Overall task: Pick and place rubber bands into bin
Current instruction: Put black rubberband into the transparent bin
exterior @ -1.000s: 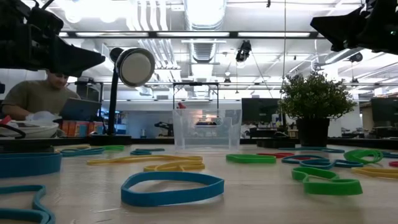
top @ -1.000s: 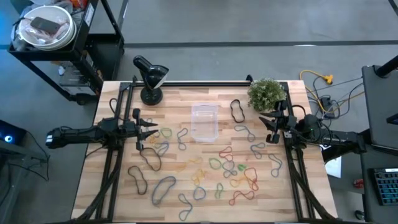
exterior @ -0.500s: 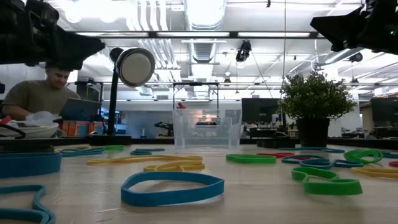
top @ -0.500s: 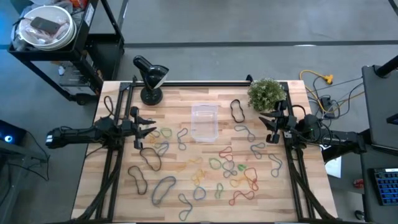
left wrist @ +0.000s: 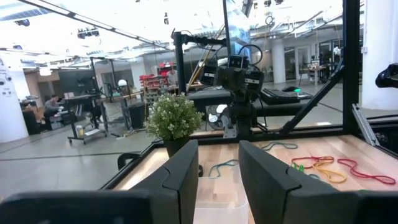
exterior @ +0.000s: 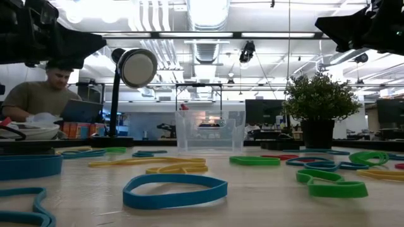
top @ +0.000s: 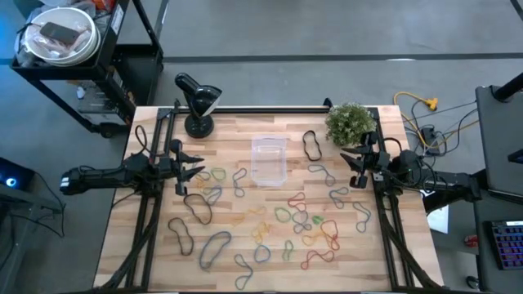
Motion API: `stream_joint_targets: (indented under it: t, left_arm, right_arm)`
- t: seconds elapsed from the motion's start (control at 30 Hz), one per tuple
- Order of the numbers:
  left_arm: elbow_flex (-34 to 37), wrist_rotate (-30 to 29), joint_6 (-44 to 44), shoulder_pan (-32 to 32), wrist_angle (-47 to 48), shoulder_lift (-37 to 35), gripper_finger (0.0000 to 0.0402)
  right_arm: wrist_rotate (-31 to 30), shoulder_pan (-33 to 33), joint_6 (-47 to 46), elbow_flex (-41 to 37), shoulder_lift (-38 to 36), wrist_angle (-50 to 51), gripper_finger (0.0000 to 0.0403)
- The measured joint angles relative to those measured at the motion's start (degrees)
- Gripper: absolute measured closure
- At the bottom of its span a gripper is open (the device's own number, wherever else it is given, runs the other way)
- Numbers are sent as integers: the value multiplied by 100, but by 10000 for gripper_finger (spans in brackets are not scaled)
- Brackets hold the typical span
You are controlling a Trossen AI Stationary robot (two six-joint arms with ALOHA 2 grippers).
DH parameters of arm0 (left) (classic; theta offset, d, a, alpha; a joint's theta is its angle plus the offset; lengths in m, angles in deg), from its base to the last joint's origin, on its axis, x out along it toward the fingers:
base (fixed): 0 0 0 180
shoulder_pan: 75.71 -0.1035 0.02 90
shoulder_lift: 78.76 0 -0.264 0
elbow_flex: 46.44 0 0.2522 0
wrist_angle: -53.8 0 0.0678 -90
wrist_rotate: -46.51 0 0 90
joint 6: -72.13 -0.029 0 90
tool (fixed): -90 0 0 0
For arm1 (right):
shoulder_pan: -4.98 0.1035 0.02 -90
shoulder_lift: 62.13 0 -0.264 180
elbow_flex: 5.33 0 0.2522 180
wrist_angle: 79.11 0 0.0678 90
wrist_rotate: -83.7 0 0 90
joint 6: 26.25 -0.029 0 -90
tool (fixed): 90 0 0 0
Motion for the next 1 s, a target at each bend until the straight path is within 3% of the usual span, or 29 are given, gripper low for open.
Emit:
stream_joint_targets:
  t: [0.47, 0.73, 1.0]
  left_arm:
    - [0, 1, 7, 0, 7, 24, 301]
    - [0, 0, 4, 0, -75, 11, 301]
    - [0, 473, 397, 2, -656, 22, 301]
  right_arm:
    - [0, 0, -33, -2, -1, -2, 335]
    - [2, 0, -1875, 0, -1, -4, 335]
    - [0, 0, -2367, -1, -1, -10, 335]
